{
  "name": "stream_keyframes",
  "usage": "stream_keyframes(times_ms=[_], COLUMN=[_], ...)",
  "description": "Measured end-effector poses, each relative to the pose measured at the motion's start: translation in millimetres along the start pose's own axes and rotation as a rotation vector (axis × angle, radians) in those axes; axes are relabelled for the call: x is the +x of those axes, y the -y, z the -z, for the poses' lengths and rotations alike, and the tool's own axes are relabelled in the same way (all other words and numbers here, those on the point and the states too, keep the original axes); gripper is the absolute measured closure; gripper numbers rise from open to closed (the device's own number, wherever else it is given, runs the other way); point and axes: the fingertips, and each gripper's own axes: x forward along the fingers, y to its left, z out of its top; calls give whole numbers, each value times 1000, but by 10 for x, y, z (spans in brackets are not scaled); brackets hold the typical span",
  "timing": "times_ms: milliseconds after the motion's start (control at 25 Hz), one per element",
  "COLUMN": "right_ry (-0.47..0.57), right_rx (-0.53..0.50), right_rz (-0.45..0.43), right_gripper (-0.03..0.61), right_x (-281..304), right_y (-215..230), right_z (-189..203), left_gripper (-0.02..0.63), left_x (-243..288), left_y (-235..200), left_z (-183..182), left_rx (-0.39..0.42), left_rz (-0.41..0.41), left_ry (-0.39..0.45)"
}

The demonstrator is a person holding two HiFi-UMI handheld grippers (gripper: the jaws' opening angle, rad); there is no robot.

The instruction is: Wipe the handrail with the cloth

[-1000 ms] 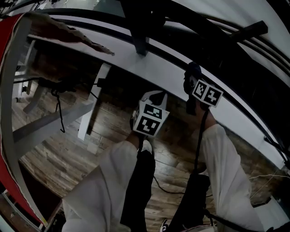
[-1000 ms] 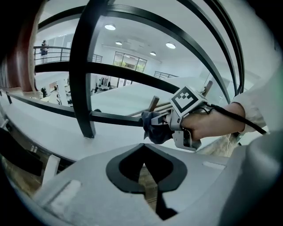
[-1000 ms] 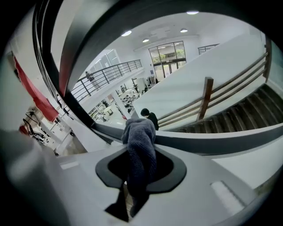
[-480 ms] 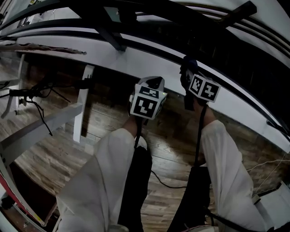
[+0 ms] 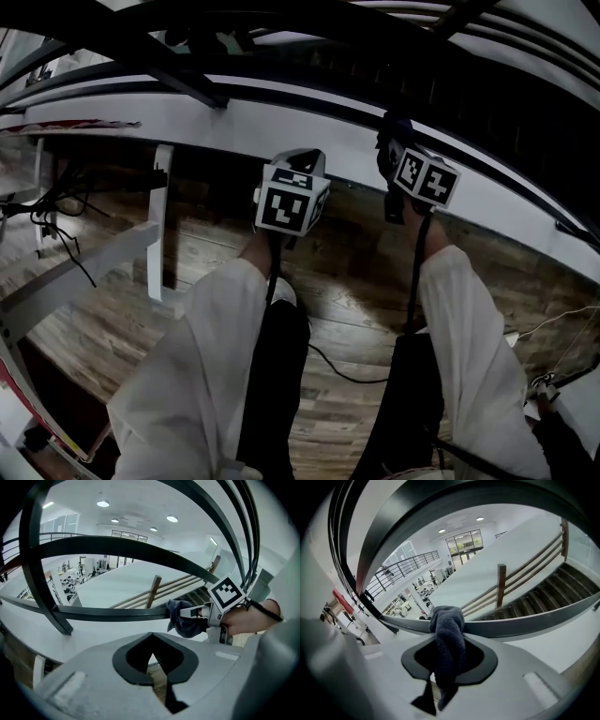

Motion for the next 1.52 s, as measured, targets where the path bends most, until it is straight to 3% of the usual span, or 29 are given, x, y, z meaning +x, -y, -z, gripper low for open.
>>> stream_keyframes(times_ms=[680, 1000, 1520], right_ry=[80, 99, 97], right_rx=[134, 151, 126], right_rz=[91, 113, 149], right_gripper=[495, 495, 495], right_x=[-762, -1065, -1540], right_y=[1835, 2561, 3706], right_z=[75, 30, -9], left_gripper=[611, 611, 611], left_x=[671, 944, 1414], left_y=[1777, 2476, 3577], left_z=[-112, -227, -377], left_rx=[170, 200, 179], left_rz=[111, 132, 164], left_ry=[-32, -28, -9])
